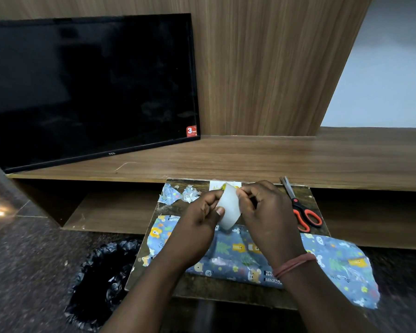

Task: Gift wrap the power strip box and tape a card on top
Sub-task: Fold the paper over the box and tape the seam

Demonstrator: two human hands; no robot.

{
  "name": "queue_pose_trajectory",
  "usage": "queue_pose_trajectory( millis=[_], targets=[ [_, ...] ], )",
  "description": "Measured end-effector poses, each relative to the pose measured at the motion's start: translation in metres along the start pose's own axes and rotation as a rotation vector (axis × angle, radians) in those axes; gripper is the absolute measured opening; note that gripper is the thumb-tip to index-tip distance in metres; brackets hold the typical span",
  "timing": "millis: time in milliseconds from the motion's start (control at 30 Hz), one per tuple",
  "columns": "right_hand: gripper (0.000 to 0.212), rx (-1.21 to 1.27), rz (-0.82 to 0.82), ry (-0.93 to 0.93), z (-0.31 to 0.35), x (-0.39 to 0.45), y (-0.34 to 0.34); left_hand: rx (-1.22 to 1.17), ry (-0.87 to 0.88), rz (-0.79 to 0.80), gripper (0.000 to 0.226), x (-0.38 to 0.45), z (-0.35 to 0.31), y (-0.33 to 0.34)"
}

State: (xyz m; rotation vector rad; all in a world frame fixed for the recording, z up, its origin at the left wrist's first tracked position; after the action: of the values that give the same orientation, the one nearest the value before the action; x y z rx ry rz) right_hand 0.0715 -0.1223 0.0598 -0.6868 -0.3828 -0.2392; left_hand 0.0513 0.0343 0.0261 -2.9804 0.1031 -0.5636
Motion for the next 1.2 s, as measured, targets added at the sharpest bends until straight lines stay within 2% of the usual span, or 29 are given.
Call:
queue_pose_trajectory(
  millis=[67, 200, 333, 500, 667, 1000, 1100, 1200],
  targets=[
    [0.004, -0.025, 0.035, -0.045, 0.004, -0.003, 0.002, -0.061, -0.037, -0.029, 0.038, 0.001, 0.002, 0.0],
    [0.027, -0.062, 0.135, -0.053, 0.006, -0.006, 0.007, -0.205, -0.066, 0.015, 0.048, 0.003, -0.003, -0.001],
    [0.04, -0.081, 0.202, -0.068, 0.008, -0.009, 0.008, -0.294, -0.081, 0.037, 0.06, 0.005, -0.002, -0.005],
    [0.024, -0.114, 0.075, -0.195, 0.012, -0.011, 0.005, -0.389, -0.095, 0.036, 0.054, 0.006, -0.001, -0.006],
    [0.011, -0.138, 0.097, -0.257, 0.015, -0.015, 0.01, -0.398, -0.119, -0.012, 0.042, 0.004, -0.003, -0.009],
    [0.003, -0.113, 0.193, -0.183, 0.016, -0.014, 0.012, -0.378, -0.186, -0.063, 0.042, 0.004, 0.002, -0.007],
    [0.008, -0.123, 0.185, -0.172, 0.016, -0.014, 0.013, -0.386, -0.191, -0.091, 0.045, 0.004, 0.006, -0.008],
    [0.011, -0.139, 0.163, -0.19, 0.018, -0.015, 0.014, -0.377, -0.164, -0.093, 0.026, 0.005, 0.005, -0.009]
  ],
)
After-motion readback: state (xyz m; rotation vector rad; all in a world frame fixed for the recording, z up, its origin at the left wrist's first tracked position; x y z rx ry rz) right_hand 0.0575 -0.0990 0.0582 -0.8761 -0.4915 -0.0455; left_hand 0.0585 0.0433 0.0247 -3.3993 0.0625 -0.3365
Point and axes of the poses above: each hand's wrist, its own x-axis towards the middle knuckle, its own y-axis out of the palm, z = x × y, the point moved 3 cm from there along x, towards the middle knuckle, and after that the axes turned 12 degrees about y, right-handed, at the moved point
